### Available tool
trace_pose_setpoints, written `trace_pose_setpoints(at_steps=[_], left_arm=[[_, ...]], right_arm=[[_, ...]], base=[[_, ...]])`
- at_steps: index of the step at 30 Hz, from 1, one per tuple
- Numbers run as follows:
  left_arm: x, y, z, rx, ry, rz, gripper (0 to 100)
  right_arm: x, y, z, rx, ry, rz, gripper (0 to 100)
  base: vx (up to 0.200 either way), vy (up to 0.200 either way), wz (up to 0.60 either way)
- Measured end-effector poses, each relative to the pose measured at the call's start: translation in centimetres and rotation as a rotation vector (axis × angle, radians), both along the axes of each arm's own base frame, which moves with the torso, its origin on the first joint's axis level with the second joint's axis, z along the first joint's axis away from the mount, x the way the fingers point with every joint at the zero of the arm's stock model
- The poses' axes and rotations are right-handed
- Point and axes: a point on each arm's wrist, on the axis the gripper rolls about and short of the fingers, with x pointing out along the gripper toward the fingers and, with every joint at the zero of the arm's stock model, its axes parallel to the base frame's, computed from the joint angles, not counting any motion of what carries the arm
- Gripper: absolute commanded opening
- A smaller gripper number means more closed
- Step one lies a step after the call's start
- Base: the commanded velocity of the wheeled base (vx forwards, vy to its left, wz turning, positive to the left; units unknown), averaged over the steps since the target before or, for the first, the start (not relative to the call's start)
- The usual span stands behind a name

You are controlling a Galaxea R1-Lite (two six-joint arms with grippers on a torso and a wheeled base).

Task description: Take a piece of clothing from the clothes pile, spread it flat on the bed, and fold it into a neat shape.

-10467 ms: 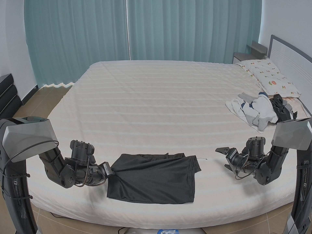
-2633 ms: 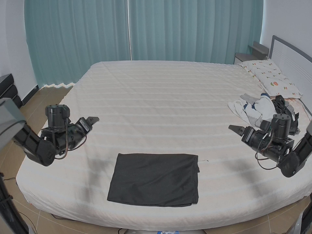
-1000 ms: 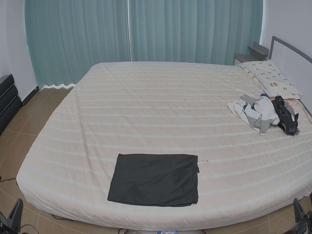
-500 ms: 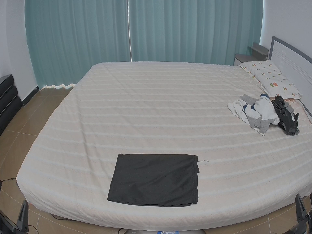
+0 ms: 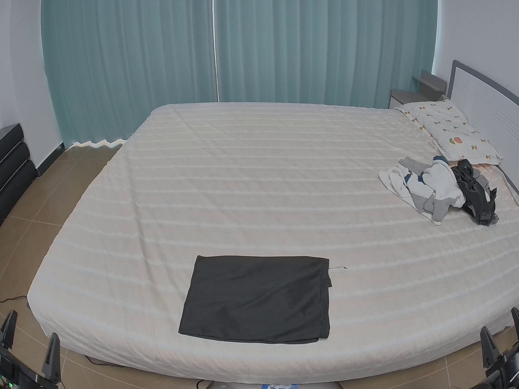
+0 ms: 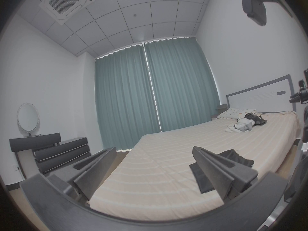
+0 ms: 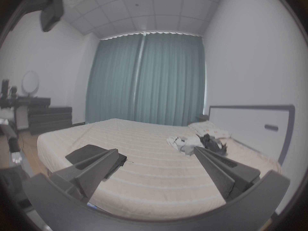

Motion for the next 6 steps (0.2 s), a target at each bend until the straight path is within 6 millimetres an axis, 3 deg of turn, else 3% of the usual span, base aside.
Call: trace_pose_setpoints(at_steps=[6], left_arm=[[0.04, -0.19, -0.73, -0.077, 0.068, -0.089, 100]], right_arm=[[0.02, 0.0, -0.05, -0.003, 0.002, 0.0, 100]], base=[[0.0, 0.0, 0.0]])
